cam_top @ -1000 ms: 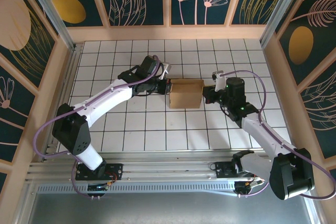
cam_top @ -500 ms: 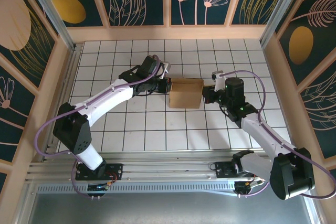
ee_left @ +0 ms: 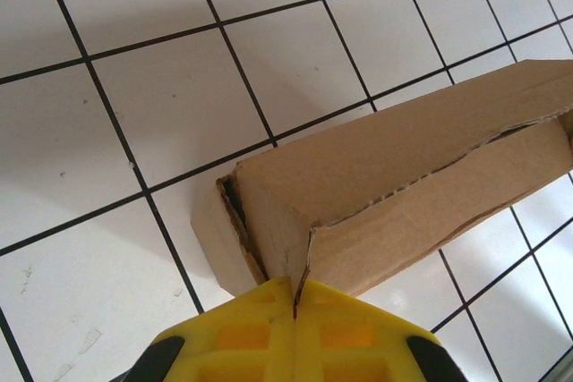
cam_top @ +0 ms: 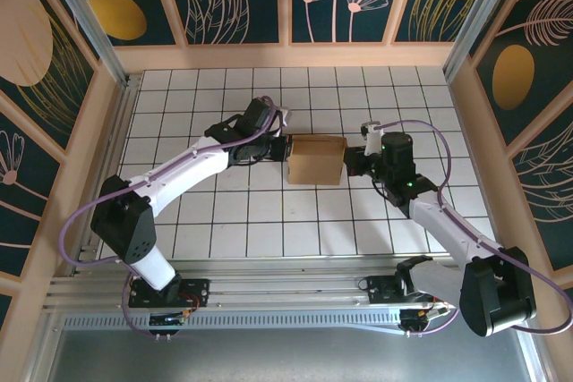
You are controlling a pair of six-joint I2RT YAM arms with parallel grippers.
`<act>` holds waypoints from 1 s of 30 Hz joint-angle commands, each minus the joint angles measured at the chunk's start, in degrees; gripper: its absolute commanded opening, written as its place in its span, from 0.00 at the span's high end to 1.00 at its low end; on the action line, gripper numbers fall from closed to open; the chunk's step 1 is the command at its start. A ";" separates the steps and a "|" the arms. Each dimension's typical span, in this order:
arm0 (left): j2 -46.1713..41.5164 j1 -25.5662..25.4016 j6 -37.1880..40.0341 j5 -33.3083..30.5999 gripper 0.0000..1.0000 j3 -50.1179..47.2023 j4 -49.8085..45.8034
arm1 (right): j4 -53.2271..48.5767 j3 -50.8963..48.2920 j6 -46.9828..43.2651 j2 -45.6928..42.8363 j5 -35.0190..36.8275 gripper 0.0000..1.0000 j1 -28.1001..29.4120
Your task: Fold the paper box
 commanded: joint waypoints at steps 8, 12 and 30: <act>0.46 -0.33 1.02 -1.94 1.00 -2.35 -4.93 | -5.11 -1.69 1.19 -0.66 -0.49 0.99 1.42; 0.25 -0.32 0.93 -1.23 1.00 -2.36 -4.53 | -5.78 -0.51 3.31 -2.52 -0.41 0.76 1.38; -0.14 -0.55 0.45 -0.69 1.00 -2.04 -3.63 | -10.22 16.91 26.05 7.17 -14.27 0.50 -5.20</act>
